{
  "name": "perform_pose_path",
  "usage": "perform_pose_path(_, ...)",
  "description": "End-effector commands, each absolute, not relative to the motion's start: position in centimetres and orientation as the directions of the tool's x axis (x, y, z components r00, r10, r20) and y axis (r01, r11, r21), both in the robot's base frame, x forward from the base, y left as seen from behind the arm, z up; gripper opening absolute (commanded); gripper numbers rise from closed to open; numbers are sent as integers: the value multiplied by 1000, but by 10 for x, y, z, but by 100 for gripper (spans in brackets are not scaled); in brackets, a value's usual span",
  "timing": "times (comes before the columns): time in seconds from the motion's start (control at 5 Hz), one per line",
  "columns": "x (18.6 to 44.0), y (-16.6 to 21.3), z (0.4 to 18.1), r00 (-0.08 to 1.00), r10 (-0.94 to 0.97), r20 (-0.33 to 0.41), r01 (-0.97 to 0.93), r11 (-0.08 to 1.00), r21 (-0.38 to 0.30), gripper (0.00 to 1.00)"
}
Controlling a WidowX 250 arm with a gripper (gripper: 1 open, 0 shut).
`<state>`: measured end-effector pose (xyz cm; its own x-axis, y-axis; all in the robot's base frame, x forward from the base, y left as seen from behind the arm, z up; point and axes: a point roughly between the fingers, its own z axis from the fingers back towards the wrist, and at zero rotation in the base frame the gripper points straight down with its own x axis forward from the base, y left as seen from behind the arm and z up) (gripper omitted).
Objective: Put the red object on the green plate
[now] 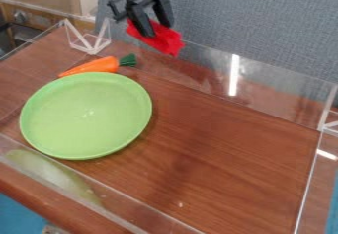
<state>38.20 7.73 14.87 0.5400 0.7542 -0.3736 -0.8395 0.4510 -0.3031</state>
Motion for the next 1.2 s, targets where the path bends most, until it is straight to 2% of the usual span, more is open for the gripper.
perform_pose_path(0.0,351,91,197,606,736,-302,-787,500,-362,0)
perform_pose_path(0.2,305,99,184,588,755,-292,-801,491,-343,0)
perform_pose_path(0.4,258,108,160,566,777,-275,-817,482,-317,0)
perform_pose_path(0.6,236,92,142,602,753,-266,-796,535,-284,0)
perform_pose_path(0.8,233,71,125,657,708,-258,-753,604,-260,0)
perform_pose_path(1.0,240,68,108,676,688,-262,-737,630,-247,0)
